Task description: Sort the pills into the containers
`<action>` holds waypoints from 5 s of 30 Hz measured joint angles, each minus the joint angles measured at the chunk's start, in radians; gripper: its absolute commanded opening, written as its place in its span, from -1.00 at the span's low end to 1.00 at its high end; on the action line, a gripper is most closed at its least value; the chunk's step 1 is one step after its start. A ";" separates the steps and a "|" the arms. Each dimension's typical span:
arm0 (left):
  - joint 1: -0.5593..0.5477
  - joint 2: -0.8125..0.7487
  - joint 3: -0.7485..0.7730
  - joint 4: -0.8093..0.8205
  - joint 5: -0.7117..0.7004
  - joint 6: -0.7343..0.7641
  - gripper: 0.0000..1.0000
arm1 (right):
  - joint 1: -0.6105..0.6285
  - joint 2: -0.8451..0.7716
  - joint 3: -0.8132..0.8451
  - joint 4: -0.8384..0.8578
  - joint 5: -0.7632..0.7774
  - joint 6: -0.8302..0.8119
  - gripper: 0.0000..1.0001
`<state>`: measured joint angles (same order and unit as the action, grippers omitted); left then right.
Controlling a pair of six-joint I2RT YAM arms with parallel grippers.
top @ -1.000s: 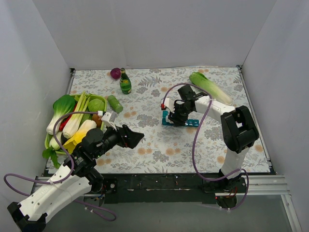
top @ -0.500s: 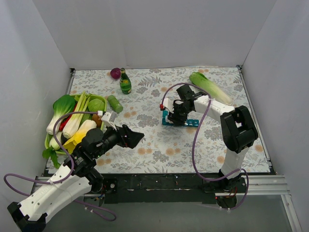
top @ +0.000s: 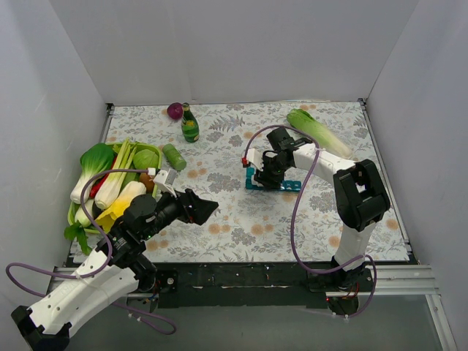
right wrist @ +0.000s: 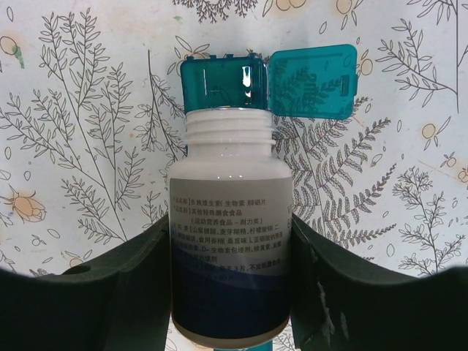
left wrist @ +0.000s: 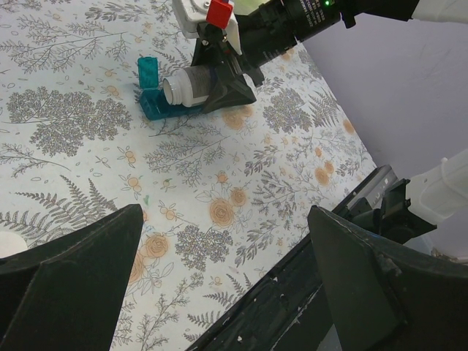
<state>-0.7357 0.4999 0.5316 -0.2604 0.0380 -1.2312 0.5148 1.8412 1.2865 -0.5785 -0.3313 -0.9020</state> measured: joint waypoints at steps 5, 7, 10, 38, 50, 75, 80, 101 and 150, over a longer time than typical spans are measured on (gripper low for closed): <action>0.000 0.000 0.000 0.001 0.000 0.000 0.95 | 0.004 0.000 0.000 -0.003 0.014 -0.003 -0.90; 0.000 0.000 -0.001 0.002 0.000 0.000 0.94 | 0.005 0.000 0.000 -0.004 0.016 -0.003 -0.90; 0.000 0.000 -0.002 0.003 0.000 -0.001 0.94 | 0.006 0.000 0.001 -0.006 0.017 -0.004 -0.90; 0.000 -0.023 -0.015 0.006 0.000 -0.007 0.94 | 0.029 0.014 0.028 -0.026 0.054 -0.014 -0.90; 0.000 -0.023 -0.016 0.006 0.000 -0.007 0.94 | 0.038 0.018 0.047 -0.036 0.074 -0.014 -0.91; 0.000 -0.026 -0.017 0.006 0.000 -0.007 0.94 | 0.050 0.024 0.057 -0.060 0.097 -0.014 -0.91; 0.000 -0.031 -0.020 0.006 0.000 -0.007 0.94 | 0.051 0.032 0.074 -0.070 0.101 -0.014 -0.91; 0.000 -0.052 -0.034 0.006 0.000 -0.011 0.94 | 0.069 0.053 0.101 -0.098 0.130 -0.014 -0.91; 0.000 -0.065 -0.047 0.007 0.000 -0.015 0.94 | 0.090 0.059 0.126 -0.146 0.179 -0.014 -0.92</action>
<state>-0.7357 0.4351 0.4847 -0.2531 0.0383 -1.2461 0.6044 1.8999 1.4124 -0.7250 -0.1520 -0.9165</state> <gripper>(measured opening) 0.970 0.599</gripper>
